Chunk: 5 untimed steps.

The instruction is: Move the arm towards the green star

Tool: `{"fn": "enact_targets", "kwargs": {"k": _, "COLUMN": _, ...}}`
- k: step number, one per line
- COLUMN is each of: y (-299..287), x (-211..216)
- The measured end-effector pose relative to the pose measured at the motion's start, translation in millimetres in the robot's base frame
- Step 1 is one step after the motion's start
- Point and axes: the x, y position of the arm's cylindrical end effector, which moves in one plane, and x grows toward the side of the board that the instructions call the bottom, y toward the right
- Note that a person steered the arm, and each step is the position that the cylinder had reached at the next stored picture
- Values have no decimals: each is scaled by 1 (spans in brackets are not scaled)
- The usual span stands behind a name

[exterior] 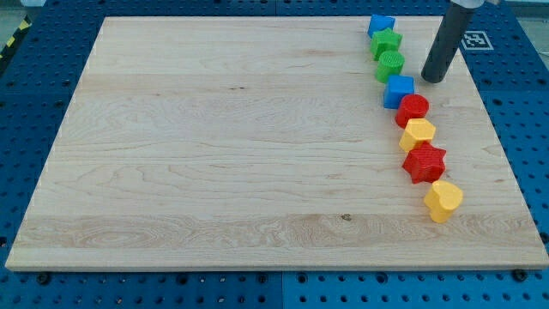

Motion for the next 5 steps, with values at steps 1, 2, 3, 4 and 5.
{"fn": "enact_targets", "kwargs": {"k": 1, "y": 0, "x": -4}}
{"fn": "enact_targets", "kwargs": {"k": 2, "y": 1, "x": -37}}
{"fn": "enact_targets", "kwargs": {"k": 3, "y": 2, "x": -78}}
{"fn": "enact_targets", "kwargs": {"k": 4, "y": 2, "x": -97}}
{"fn": "enact_targets", "kwargs": {"k": 5, "y": -1, "x": -102}}
